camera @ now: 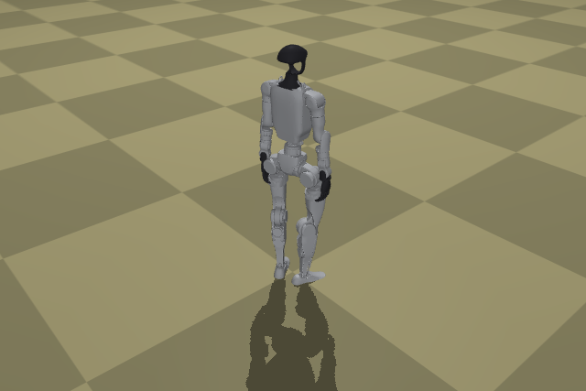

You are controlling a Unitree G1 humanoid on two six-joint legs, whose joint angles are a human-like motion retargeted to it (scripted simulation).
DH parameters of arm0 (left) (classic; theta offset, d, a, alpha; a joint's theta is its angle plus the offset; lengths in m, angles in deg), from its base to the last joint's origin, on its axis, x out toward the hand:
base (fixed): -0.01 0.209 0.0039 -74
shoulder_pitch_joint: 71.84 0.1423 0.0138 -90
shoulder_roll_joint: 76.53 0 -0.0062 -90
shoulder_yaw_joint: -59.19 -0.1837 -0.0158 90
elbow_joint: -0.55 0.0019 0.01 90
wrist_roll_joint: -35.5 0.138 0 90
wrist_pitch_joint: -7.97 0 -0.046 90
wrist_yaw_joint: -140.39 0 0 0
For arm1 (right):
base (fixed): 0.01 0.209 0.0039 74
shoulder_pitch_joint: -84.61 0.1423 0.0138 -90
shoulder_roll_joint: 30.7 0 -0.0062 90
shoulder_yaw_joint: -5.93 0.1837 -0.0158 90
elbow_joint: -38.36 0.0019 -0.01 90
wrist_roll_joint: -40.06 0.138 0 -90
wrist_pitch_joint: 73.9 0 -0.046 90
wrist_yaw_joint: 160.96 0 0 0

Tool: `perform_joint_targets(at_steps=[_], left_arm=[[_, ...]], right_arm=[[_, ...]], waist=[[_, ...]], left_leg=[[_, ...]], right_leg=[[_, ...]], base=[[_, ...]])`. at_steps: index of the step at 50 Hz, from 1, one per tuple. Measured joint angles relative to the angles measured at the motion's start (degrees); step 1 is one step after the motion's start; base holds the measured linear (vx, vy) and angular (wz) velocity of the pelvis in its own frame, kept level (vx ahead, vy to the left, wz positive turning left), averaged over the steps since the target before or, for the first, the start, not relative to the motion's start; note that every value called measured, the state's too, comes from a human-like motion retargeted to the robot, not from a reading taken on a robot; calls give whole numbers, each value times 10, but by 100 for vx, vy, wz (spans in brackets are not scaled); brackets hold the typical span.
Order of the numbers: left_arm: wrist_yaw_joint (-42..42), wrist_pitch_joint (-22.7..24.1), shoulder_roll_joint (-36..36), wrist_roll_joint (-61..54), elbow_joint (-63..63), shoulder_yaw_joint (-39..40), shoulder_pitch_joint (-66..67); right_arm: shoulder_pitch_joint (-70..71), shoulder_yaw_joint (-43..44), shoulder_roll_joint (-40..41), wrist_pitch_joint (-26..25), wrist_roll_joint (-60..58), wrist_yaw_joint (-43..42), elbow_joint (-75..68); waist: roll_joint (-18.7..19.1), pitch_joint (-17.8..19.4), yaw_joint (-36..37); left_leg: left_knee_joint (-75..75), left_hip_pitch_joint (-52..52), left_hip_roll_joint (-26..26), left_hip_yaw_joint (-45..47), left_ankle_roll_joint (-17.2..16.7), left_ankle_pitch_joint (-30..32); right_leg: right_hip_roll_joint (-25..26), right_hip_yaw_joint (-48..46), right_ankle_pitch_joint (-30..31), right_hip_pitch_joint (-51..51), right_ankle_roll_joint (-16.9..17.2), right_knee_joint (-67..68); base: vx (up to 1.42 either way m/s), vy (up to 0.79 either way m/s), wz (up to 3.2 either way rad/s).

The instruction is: Upper body actions

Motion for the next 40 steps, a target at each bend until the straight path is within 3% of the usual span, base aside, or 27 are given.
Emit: perform_joint_targets(at_steps=[5,13,30,40], left_arm=[[-23,-3,-7,23,-11,-21,-1],[-32,-21,-6,35,-5,-30,-6],[-16,-31,4,37,9,-29,-16],[-21,-29,-1,38,9,-35,-22]], right_arm=[[-8,1,5,-7,12,12,-26],[-6,-17,14,18,-7,-43,-24],[7,-14,12,-6,-11,41,-3],[-1,-24,10,-11,-34,14,-19]], waist=[[-6,-6,29],[-6,-14,28],[-3,-19,29],[-2,-20,28]], left_leg=[[-15,12,-8,-3,-2,9],[-16,8,-11,-17,0,14],[-23,6,-18,-28,3,26],[-24,4,-17,-31,1,32]], right_leg=[[1,-3,0,10,-2,-7],[0,-18,-3,16,4,-9],[-2,-29,-5,17,8,-11],[0,-31,-6,17,9,-11]], base=[[13,4,10],[4,2,12],[0,0,0],[0,0,0]])
